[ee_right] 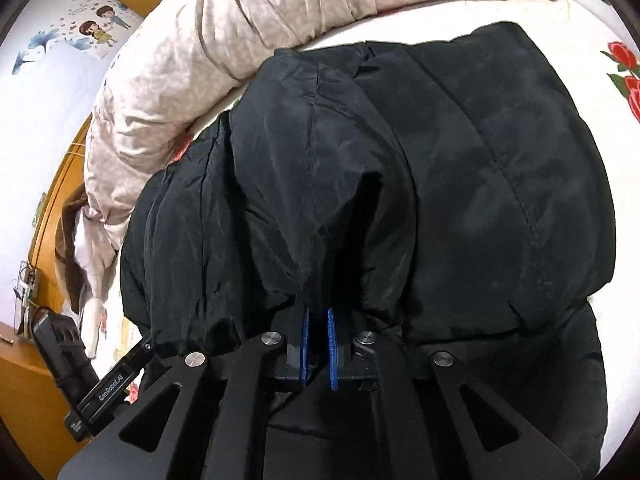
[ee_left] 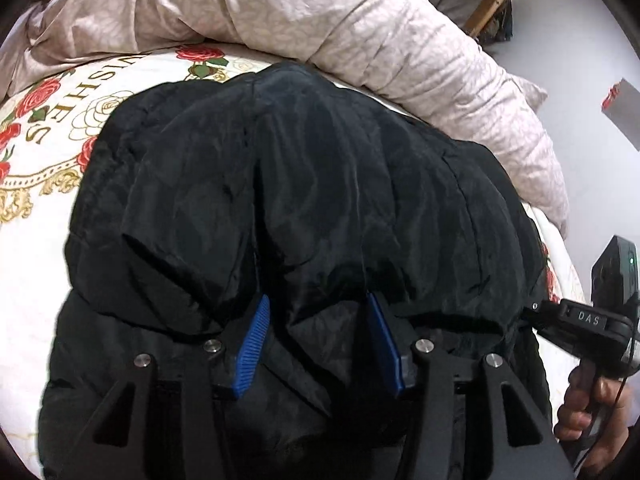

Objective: Fold large clothes
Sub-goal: 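Lay the held hem over the collar with both tools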

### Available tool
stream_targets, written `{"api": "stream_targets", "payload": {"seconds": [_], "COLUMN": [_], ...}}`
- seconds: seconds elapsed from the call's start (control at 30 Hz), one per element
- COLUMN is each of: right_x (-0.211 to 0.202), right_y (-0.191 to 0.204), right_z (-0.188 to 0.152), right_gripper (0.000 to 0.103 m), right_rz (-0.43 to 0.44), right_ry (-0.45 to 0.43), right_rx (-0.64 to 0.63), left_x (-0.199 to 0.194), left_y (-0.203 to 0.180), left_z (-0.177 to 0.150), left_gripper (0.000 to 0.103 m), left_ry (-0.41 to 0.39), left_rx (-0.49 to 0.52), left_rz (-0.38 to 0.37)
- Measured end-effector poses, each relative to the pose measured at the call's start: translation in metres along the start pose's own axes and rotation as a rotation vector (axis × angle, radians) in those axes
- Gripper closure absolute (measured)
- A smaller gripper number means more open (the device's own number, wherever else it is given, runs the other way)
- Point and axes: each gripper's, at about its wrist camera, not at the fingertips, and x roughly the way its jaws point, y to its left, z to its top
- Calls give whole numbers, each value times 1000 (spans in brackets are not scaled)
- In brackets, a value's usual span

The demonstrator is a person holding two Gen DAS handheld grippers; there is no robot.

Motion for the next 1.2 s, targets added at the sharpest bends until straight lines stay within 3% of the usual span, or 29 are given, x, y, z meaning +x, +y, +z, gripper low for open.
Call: {"api": "stream_targets", "payload": {"seconds": [0.07,0.2,0.33,0.47,0.57,0.67,0.73,0.77,0.83,0.97,1.07,1.2], "right_x": [-16,-52,-32,10,28,35,28,19,-8,-47,-23,31], "right_y": [15,42,51,25,12,6,5,8,22,50,66,53], "right_z": [1,11,40,50,42,38,43,44,40,12,-12,-18], "right_gripper": [90,89,86,88,97,99,100,100,96,93,91,91], "right_rz": [-29,-65,-109,-204,-235,-232,-236,-247,-238,-132,-75,-134], "right_ry": [-23,-157,-195,-124,-116,-122,-110,-145,-195,-272,-193,-97], "right_rx": [-50,-168,-205,-204,-227,-231,-215,-198,-225,-273,-338,-341], "left_x": [-19,-60,-52,-11,9,18,19,15,0,-47,-44,2], "left_y": [-2,2,14,37,45,44,40,39,34,16,2,-2], "left_z": [3,17,53,62,46,35,38,42,46,32,15,-2], "left_gripper": [52,52,52,52,49,48,49,50,53,53,53,53], "left_ry": [-11,-129,-197,-124,-99,-133,-120,-104,-101,-196,-172,-62], "left_rx": [25,47,39,2,13,47,45,37,29,63,77,89], "left_rz": [16,9,69,136,152,165,180,186,166,81,20,44]}}
